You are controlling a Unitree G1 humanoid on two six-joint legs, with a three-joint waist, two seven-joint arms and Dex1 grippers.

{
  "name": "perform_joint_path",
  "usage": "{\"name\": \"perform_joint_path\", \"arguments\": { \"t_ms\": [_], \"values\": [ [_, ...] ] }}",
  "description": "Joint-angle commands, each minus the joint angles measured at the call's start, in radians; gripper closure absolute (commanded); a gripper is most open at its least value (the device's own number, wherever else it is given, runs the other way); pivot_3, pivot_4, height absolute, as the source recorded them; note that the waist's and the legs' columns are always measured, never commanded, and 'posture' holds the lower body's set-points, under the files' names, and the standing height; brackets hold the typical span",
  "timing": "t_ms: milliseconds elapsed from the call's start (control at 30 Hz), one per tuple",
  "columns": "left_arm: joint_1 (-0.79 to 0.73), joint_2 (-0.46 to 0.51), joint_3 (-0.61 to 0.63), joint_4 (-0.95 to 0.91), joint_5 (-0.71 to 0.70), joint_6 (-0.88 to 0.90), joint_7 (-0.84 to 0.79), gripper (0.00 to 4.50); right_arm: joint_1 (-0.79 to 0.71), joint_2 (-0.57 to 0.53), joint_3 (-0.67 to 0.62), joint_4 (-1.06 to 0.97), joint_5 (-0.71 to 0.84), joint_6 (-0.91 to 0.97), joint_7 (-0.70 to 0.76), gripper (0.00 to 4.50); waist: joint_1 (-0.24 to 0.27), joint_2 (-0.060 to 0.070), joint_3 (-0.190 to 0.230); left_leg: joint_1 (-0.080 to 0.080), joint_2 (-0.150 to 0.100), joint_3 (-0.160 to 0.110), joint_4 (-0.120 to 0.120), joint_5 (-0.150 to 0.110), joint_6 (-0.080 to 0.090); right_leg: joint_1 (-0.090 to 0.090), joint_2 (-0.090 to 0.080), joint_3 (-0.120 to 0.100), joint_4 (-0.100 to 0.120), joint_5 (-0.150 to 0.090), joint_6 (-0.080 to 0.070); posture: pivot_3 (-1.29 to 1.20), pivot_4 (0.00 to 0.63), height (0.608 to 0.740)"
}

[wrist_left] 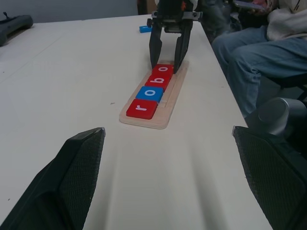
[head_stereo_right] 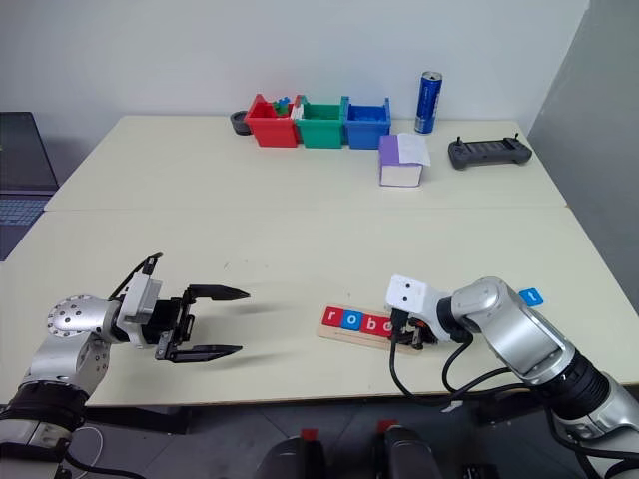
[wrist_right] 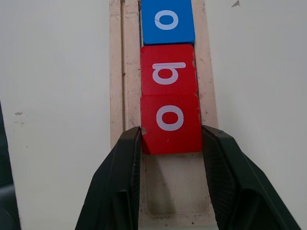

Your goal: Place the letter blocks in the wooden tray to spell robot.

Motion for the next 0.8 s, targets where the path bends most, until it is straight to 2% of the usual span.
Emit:
{"name": "perform_joint_path", "arguments": {
  "t_ms": [33, 233, 267, 500, 667, 733, 800],
  "values": [
    [-0.01, 0.003, 0.032, -0.016, 0.002, -0.009, -0.006, 0.0, -0.017, -0.004, 0.01, -0.009, -0.018, -0.002, -0.002, 3.05, 0.0, 0.0, 0.0, 0.0, 0.0, 0.0, 0.0, 0.0, 0.0, 0.0, 0.0, 0.0, 0.0, 0.0, 0.0, 0.0, 0.15, 0.74],
    [-0.017, 0.001, 0.029, -0.009, 0.003, -0.013, -0.006, 0.0, -0.021, -0.001, 0.01, -0.006, -0.023, 0.008, -0.006, 3.05, 0.0, 0.0, 0.0, 0.0, 0.0, 0.0, 0.0, 0.0, 0.0, 0.0, 0.0, 0.0, 0.0, 0.0, 0.0, 0.0, 0.15, 0.74],
    [-0.018, 0.001, 0.029, -0.007, 0.004, -0.013, -0.006, 0.0, -0.022, -0.001, 0.011, -0.007, -0.023, 0.009, -0.005, 2.33, 0.0, 0.0, 0.0, 0.0, 0.0, 0.0, 0.0, 0.0, 0.0, 0.0, 0.0, 0.0, 0.0, 0.0, 0.0, 0.0, 0.15, 0.74],
    [-0.028, -0.001, 0.022, 0.004, 0.004, -0.016, -0.006, 0.0, -0.038, 0.003, -0.047, -0.041, 0.009, 0.04, -0.001, 0.04, 0.0, 0.0, 0.0, 0.0, 0.0, 0.0, 0.0, 0.0, 0.0, 0.0, 0.0, 0.0, 0.0, 0.0, 0.0, 0.0, 0.15, 0.74],
    [-0.048, -0.002, 0.011, 0.025, 0.006, -0.022, -0.006, 0.0, -0.003, -0.058, -0.208, -0.117, 0.112, 0.11, 0.025, 0.04, 0.002, 0.0, 0.0, -0.001, 0.0, 0.0, 0.0, 0.0, 0.0, 0.0, 0.0, 0.0, 0.0, 0.0, 0.0, 0.0, 0.15, 0.74],
    [-0.056, -0.003, 0.007, 0.036, 0.007, -0.026, -0.006, 0.0, 0.041, -0.053, -0.351, -0.125, 0.167, 0.125, 0.004, 0.04, 0.004, 0.0, 0.0, -0.001, 0.0, 0.0, 0.0, 0.0, 0.0, 0.0, 0.0, 0.0, -0.001, 0.0, 0.0, 0.0, 0.15, 0.74],
    [-0.068, -0.005, 0.0, 0.053, 0.007, -0.034, -0.006, 0.0, 0.101, -0.013, -0.551, -0.09, 0.196, 0.14, -0.068, 0.04, 0.009, -0.001, 0.0, -0.001, 0.0, -0.001, 0.0, 0.0, 0.0, 0.0, 0.0, 0.0, -0.001, 0.0, 0.0, 0.0, 0.15, 0.74]
  ]
}}
